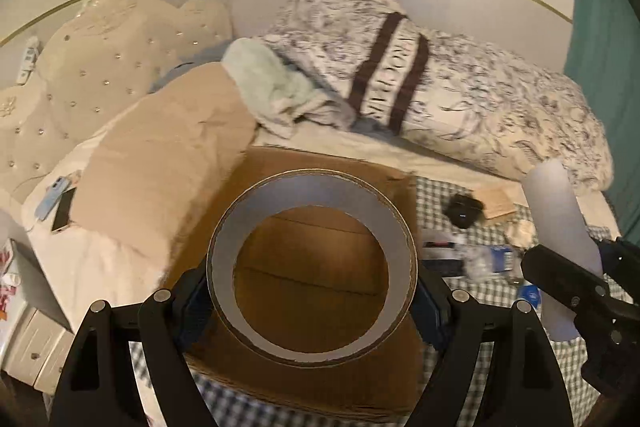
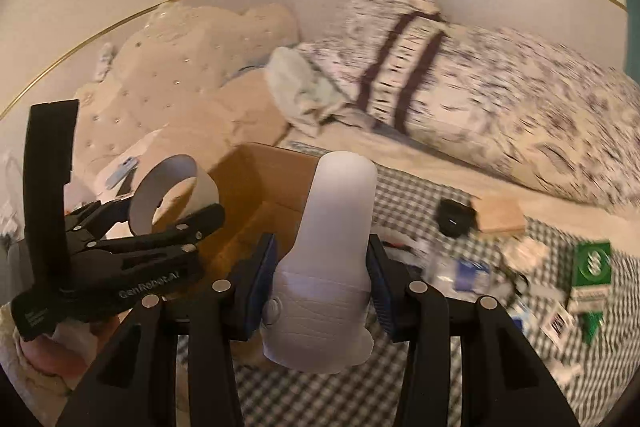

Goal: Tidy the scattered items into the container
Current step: 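Carry the tape roll and white sock over the open cardboard box with both tools, then open both tools to drop the tape roll and sock into the box, then move both open tools back over the scattered items on the sheet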

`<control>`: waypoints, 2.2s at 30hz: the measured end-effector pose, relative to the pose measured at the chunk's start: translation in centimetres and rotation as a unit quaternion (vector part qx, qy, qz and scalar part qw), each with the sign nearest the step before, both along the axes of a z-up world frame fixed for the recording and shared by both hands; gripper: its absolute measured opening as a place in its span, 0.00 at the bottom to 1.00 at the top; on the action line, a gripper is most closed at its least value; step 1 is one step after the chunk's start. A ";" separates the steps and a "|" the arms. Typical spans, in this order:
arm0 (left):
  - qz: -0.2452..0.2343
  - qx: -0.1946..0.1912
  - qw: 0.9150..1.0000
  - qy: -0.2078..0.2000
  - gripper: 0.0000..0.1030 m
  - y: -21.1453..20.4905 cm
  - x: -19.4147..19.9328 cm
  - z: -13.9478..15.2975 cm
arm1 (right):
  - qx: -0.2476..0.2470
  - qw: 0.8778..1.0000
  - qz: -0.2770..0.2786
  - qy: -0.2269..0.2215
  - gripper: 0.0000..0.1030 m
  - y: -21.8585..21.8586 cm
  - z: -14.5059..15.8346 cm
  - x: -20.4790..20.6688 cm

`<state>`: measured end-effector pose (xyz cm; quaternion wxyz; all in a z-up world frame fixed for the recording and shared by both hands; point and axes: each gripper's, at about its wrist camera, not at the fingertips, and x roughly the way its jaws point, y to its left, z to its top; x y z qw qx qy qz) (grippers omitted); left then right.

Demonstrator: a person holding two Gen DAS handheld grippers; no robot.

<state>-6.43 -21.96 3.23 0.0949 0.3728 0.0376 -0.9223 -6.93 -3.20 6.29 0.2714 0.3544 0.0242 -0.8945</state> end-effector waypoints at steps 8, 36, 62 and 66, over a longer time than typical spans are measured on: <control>0.029 0.013 0.999 -0.018 0.81 -4.3 -0.2 -2.2 | 0.005 0.999 0.039 -0.006 0.43 -5.7 -1.2 -0.9; 0.022 0.051 0.997 -0.054 0.98 -6.8 -2.3 -9.3 | 0.036 0.997 0.027 -0.070 0.54 -11.2 -8.0 -6.3; 0.022 0.054 0.997 -0.047 1.00 -5.0 -1.1 -7.7 | -0.006 0.998 0.002 -0.057 0.72 -7.9 -5.4 -5.0; 0.020 0.056 0.997 -0.040 1.00 -3.7 -0.9 -6.7 | -0.011 0.999 -0.003 -0.050 0.72 -6.5 -4.5 -4.4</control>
